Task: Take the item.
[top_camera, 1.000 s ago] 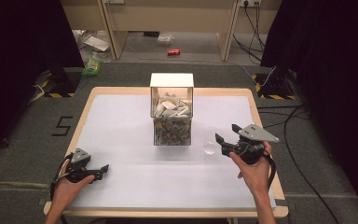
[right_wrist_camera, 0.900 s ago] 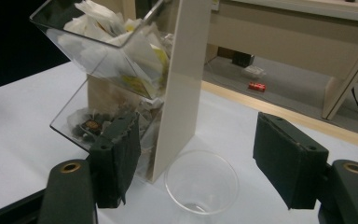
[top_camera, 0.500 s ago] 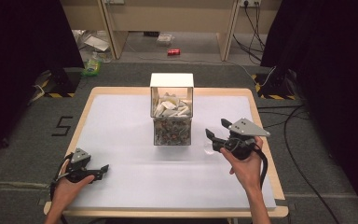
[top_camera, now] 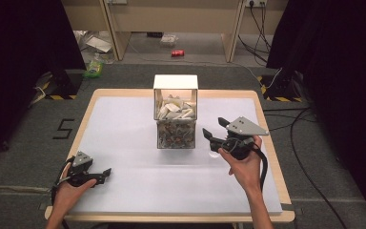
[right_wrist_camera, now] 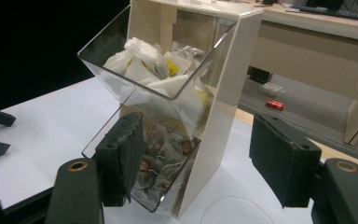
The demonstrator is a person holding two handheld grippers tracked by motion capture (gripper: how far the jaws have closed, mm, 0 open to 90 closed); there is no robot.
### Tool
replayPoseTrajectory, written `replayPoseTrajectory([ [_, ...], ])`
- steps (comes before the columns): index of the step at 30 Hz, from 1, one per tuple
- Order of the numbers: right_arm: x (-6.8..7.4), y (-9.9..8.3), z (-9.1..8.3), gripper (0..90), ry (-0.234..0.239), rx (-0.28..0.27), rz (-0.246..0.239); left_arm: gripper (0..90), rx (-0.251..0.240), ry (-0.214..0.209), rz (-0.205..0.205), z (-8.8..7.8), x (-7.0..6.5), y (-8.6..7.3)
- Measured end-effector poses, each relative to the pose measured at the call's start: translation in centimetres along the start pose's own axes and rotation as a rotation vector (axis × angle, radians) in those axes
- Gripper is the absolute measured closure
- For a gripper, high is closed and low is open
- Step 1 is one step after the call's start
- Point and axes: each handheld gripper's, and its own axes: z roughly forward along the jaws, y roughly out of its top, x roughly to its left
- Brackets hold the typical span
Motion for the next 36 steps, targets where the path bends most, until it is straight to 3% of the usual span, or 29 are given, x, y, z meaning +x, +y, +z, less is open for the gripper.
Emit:
replayPoseTrajectory([
  [18, 1.0, 1.1, 0.7, 39.7, 0.032, -0.023, -0.026, 11.8, 0.000, 0.000, 0.000, 0.0, 0.0, 0.0],
  [36, 2.3, 2.7, 3.1, 47.5, 0.081, -0.047, -0.065, 11.7, 0.000, 0.001, 0.001, 0.0, 0.0, 0.0],
])
